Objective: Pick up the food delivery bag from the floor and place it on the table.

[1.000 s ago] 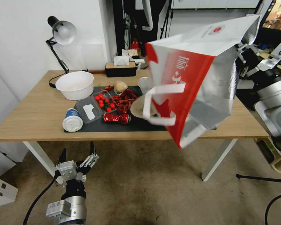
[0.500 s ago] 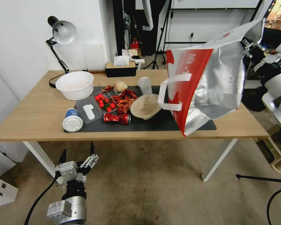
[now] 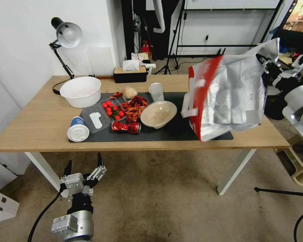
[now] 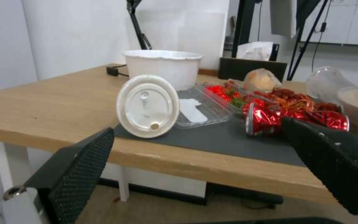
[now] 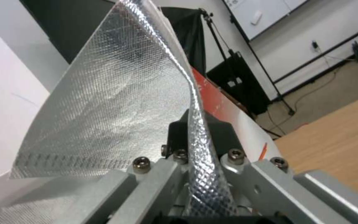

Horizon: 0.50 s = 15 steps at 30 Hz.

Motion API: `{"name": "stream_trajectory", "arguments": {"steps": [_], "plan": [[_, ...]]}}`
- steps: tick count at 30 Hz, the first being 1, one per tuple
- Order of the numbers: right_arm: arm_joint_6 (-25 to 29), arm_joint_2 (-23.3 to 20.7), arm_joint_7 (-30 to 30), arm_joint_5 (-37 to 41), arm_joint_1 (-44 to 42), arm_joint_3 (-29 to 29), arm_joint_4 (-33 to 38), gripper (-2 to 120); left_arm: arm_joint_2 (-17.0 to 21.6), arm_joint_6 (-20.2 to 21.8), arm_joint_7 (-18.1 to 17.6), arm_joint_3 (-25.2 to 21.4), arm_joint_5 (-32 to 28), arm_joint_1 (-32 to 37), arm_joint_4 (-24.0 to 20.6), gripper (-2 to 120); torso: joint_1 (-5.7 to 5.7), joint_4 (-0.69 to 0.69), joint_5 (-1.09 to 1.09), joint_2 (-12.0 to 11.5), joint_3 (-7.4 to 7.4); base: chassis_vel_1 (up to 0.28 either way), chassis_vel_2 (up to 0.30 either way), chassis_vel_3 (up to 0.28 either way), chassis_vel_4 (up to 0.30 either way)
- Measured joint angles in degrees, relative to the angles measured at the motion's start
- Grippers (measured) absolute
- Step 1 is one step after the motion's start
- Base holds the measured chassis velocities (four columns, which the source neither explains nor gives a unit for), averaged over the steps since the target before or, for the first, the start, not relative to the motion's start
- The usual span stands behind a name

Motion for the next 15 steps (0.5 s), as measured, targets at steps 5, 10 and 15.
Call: {"name": "stream_trajectory", "arguments": {"steps": [5,10,15], "plan": [[-0.29,-0.11,0.18,-0.09,0.28,-0.08,-0.33,0,-0.09,-0.04,0.0,-0.05,-0.01,-0.02,0.22,100,0.0,0.01,0.0,-0.01,0.0,0.0,0.0,0.0,0.0],[-0.56,-0.27,0.96,-0.47,0.58,-0.08,-0.75,0,-0.15,-0.14,0.03,-0.02,0.0,-0.12,0.4,100,0.0,0.0,0.0,-0.01,0.0,0.0,0.0,0.0,0.0],[-0.98,-0.23,1.73,-1.32,0.2,0.05,-0.86,0,0.05,-0.14,0.05,-0.02,0.01,-0.33,0.42,100,0.0,0.0,0.0,-0.01,-0.01,0.0,0.0,0.0,0.0]]}}
